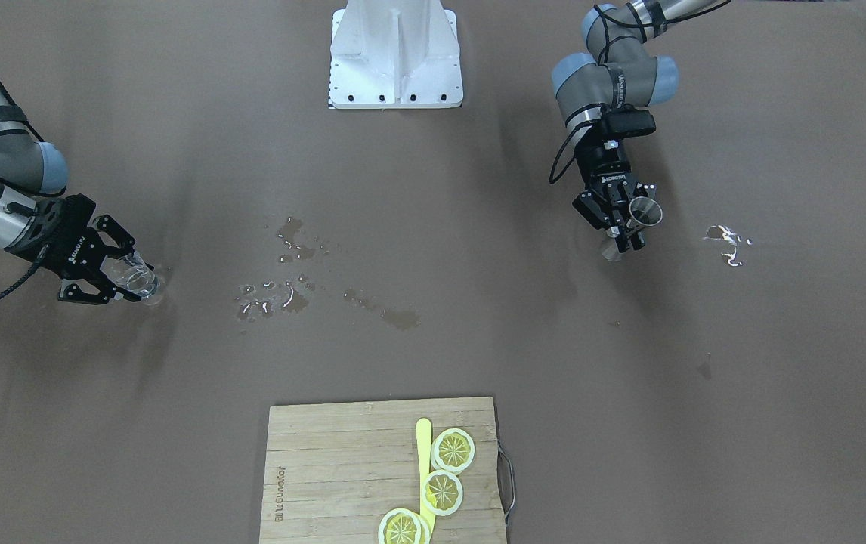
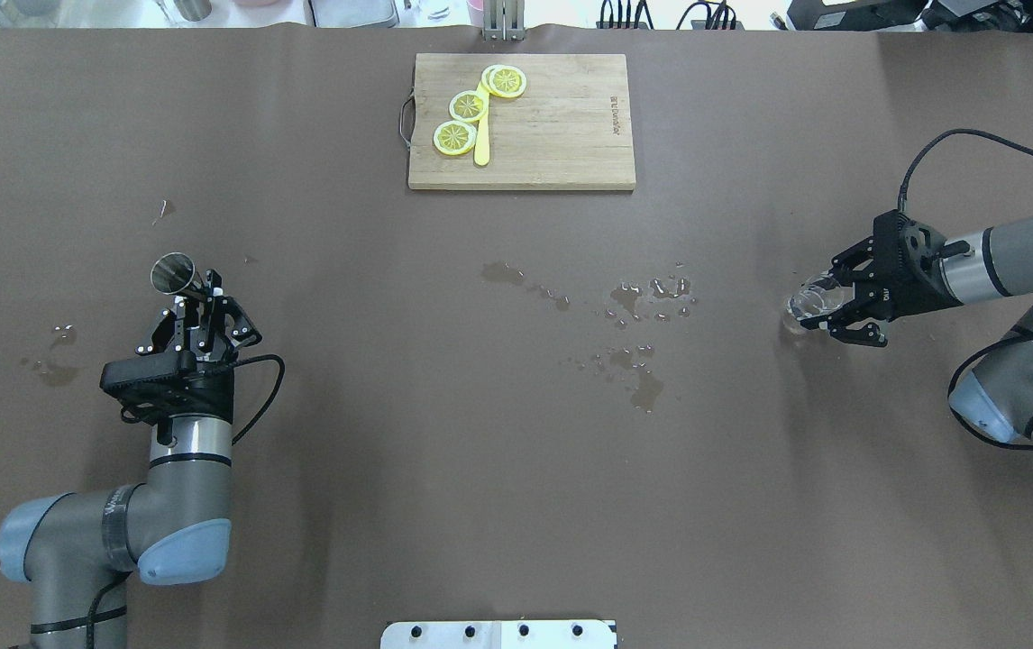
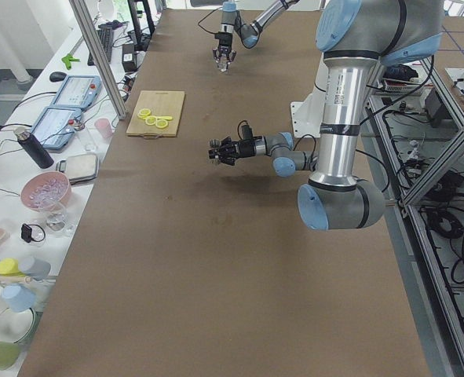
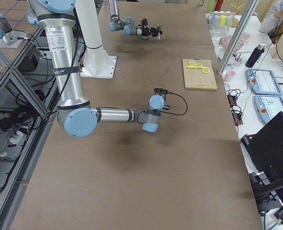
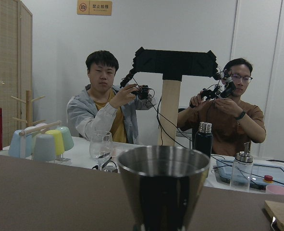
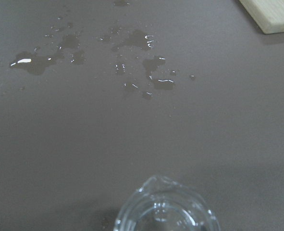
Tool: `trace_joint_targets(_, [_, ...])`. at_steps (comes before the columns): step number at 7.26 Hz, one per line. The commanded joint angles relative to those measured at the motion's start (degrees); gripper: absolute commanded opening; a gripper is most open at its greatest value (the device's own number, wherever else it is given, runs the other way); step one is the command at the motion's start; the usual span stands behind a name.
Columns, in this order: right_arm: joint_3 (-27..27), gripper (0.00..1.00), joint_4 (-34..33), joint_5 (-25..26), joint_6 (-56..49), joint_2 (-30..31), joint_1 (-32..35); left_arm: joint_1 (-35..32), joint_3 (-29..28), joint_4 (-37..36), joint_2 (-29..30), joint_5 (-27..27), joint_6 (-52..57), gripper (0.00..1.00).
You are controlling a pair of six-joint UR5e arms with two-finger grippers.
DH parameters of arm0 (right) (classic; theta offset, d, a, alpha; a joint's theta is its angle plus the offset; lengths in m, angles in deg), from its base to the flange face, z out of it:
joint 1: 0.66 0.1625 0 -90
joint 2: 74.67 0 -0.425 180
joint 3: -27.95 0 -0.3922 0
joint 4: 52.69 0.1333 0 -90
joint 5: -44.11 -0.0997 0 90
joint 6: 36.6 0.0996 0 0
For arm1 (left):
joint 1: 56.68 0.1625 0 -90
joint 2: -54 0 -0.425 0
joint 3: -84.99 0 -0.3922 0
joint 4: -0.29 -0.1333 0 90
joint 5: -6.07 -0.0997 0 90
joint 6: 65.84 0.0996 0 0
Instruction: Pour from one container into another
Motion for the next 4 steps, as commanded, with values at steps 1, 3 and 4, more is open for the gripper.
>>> trace_joint_targets(1, [-0.5, 0.0, 0.0, 0.2, 0.0, -0.6, -0.1, 1.7, -2.5, -0.6, 0.1, -1.8, -1.8, 0.0])
trace_joint_targets(3, [-0.8, 0.3, 0.1, 0.3, -0.1, -0.8, -0.1, 1.9, -2.7, -0.7, 0.0, -1.8, -1.9, 0.0])
trace_joint_targets(4, [-0.8, 0.48, 0.1, 0.4, 0.0, -0.8, -0.1, 2.4, -3.4, -0.7, 0.1, -1.9, -2.1, 0.0])
